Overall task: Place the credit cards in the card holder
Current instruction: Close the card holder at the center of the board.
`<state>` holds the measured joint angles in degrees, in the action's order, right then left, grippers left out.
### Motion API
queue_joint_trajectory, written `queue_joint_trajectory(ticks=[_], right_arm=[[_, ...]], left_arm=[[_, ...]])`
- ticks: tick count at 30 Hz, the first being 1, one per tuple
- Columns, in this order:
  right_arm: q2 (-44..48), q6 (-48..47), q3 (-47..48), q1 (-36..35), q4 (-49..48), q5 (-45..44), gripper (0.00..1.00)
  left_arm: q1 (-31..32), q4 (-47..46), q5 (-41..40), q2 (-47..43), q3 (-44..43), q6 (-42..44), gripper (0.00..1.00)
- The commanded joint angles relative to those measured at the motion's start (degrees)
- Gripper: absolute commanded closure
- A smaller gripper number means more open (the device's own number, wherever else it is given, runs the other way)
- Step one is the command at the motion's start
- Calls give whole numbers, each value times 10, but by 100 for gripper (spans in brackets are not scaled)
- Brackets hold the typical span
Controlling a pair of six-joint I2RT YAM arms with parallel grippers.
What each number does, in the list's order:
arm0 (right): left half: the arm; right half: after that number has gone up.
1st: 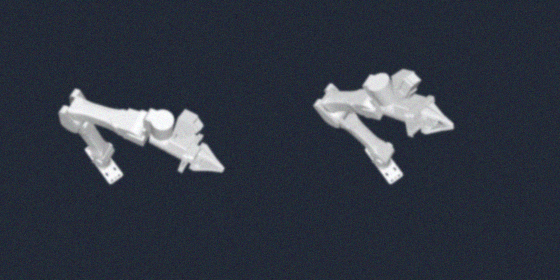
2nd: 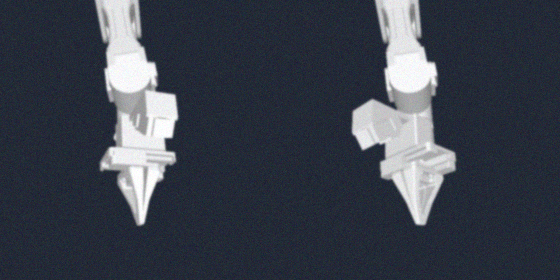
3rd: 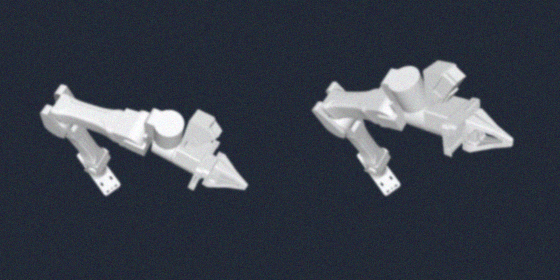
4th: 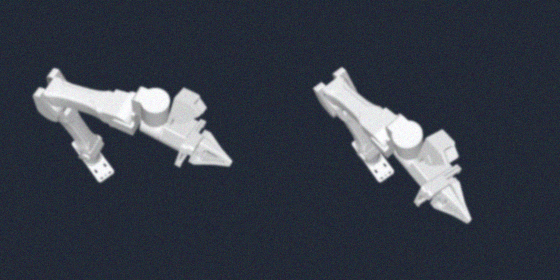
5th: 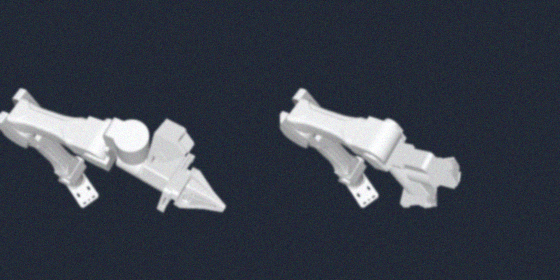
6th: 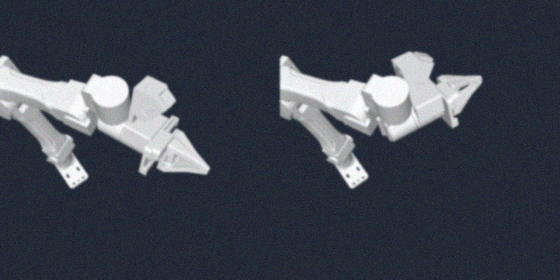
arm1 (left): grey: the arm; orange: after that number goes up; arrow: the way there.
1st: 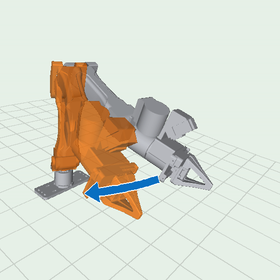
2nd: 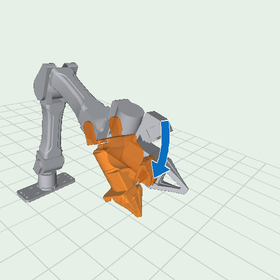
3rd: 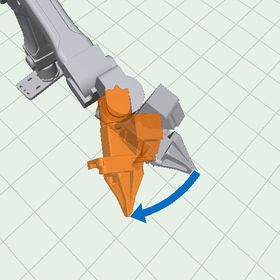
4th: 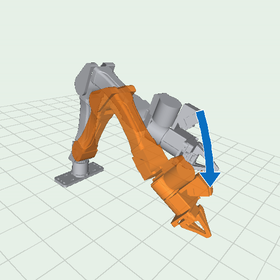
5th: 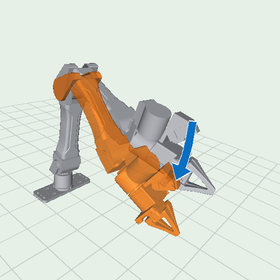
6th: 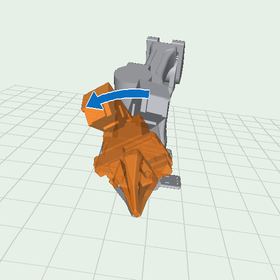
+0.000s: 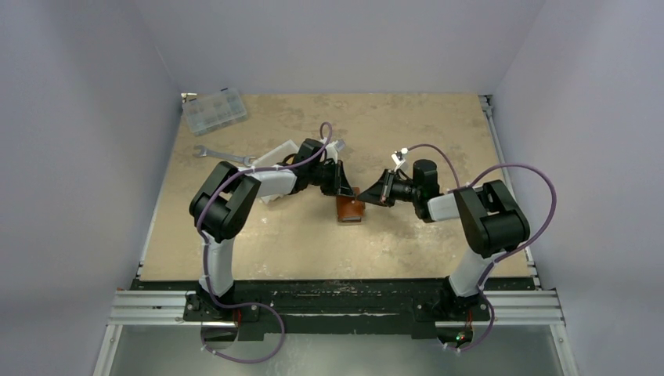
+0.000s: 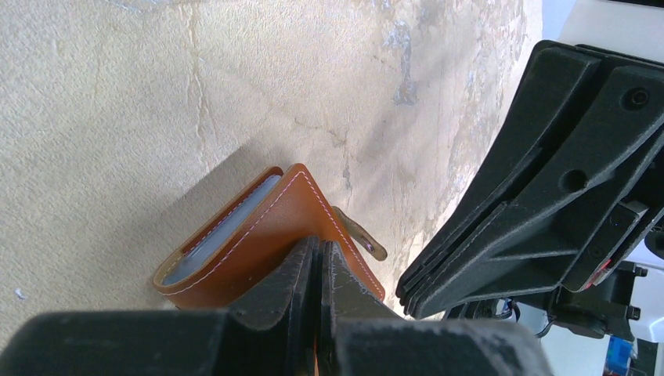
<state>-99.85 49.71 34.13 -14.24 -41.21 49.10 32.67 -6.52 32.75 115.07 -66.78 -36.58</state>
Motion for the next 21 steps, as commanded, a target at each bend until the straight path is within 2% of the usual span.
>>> queue_joint_trajectory(ticks=[1,2,5,6,9,11,15,18,21], right_arm=[[5,18,9,3,-38,27,100],[26,2,6,6,-10,9,100],[103,-171,66,-8,259,-111,100],[121,-208,93,-23,325,-156,97],[127,-274,148,-47,461,-250,78],[108,-292,169,-58,497,-265,65],[87,-295,190,-76,503,-279,53],[77,-299,202,-85,512,-291,48],[69,-302,206,-87,512,-292,49]], left_arm=[[2,74,-59,25,23,29,100],[2,74,-60,25,23,29,100],[2,74,-60,21,25,31,100],[2,74,-59,21,24,32,100],[2,59,-55,26,18,30,100],[2,53,-52,30,15,30,100],[2,52,-51,30,12,28,100],[2,54,-52,26,11,30,100],[2,55,-52,27,11,31,100]])
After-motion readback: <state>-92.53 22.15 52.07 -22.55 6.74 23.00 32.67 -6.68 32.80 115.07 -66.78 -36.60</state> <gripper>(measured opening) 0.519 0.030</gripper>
